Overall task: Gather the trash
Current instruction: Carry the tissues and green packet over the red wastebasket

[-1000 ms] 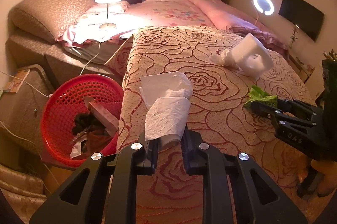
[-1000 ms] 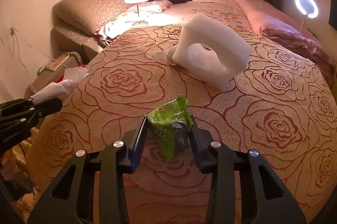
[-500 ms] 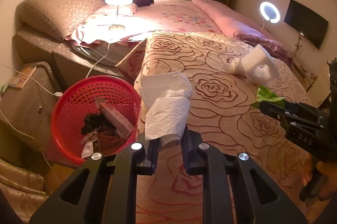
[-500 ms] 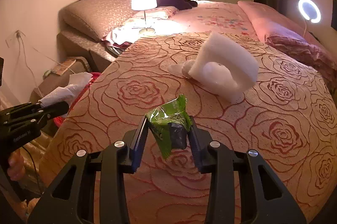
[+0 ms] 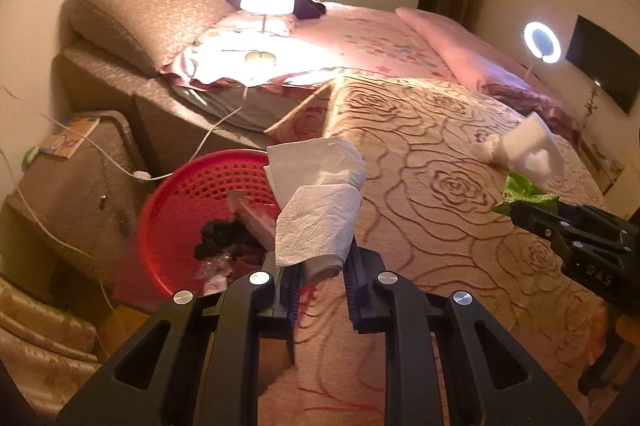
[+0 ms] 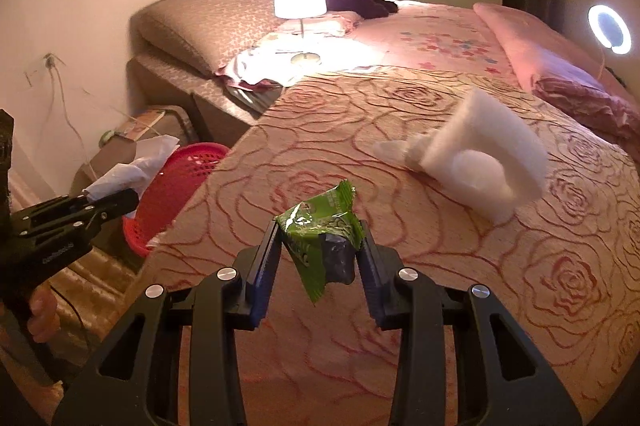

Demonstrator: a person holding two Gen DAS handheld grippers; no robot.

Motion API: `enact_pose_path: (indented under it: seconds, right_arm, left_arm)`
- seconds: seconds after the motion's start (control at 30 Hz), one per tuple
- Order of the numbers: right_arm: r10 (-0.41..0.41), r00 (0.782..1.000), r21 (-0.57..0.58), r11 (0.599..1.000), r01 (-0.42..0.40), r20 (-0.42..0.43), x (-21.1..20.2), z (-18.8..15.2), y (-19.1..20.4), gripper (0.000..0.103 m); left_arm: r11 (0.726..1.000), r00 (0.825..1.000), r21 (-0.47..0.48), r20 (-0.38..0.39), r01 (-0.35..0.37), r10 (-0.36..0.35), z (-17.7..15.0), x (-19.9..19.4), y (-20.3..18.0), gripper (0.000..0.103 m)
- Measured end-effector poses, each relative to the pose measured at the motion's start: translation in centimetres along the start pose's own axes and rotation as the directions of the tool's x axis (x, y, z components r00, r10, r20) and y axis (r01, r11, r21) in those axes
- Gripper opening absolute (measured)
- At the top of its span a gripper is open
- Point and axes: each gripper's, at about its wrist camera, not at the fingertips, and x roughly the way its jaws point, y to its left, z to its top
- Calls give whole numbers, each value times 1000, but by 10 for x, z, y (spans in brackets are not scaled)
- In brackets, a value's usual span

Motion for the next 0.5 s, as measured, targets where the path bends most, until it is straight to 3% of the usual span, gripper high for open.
enact_pose_path:
  seconds: [0.5]
  right_arm:
    - [89, 996, -85, 992, -90, -24, 33, 33, 65, 37]
  left_arm:
    - [995, 997, -57, -14, -76, 75, 4, 6, 48, 17]
